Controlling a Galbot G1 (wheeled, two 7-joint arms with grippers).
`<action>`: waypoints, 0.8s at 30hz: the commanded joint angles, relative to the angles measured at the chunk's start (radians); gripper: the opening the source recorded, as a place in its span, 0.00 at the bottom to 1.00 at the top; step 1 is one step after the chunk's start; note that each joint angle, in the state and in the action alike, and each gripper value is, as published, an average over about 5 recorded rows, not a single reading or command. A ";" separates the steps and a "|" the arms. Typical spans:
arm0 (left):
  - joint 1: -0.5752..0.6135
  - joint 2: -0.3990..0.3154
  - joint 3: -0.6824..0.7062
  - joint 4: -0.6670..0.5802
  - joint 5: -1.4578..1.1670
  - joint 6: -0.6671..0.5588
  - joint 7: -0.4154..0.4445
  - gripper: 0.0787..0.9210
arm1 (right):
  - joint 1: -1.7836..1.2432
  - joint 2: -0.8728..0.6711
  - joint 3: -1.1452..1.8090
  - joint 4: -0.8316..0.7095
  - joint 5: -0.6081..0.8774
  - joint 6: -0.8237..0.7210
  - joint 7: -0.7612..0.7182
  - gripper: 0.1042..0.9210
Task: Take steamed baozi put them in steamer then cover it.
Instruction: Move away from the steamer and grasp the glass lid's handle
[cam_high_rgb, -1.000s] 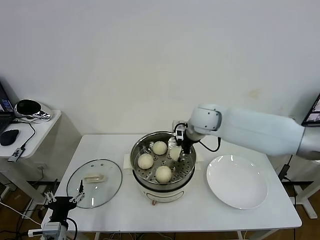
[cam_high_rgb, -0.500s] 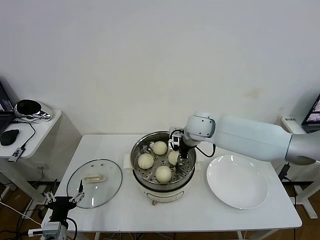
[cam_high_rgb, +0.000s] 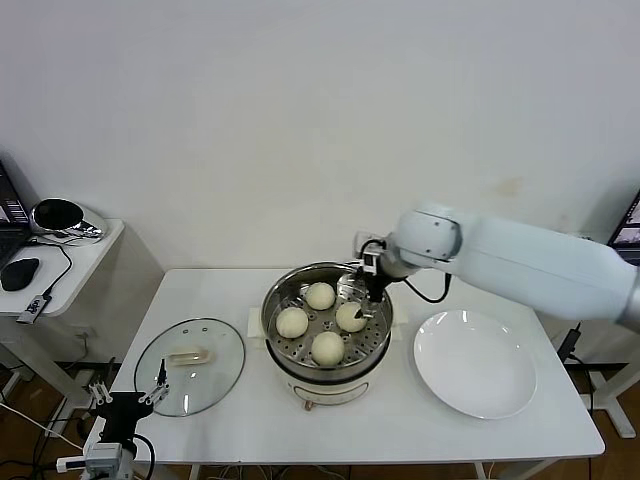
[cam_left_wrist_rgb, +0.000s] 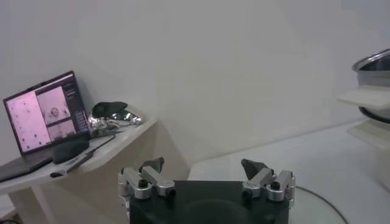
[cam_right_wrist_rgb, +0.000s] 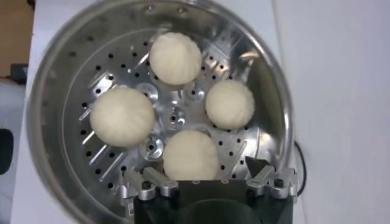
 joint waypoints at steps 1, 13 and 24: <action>-0.001 -0.002 0.001 -0.001 -0.006 -0.006 -0.004 0.88 | -0.398 -0.310 0.381 0.230 0.048 0.231 0.398 0.88; -0.006 -0.021 0.035 -0.001 -0.009 -0.081 -0.030 0.88 | -1.517 -0.047 1.409 0.170 -0.349 0.860 0.536 0.88; -0.048 -0.069 0.056 0.088 0.357 -0.165 -0.242 0.88 | -1.748 0.498 1.901 0.133 -0.480 1.054 0.434 0.88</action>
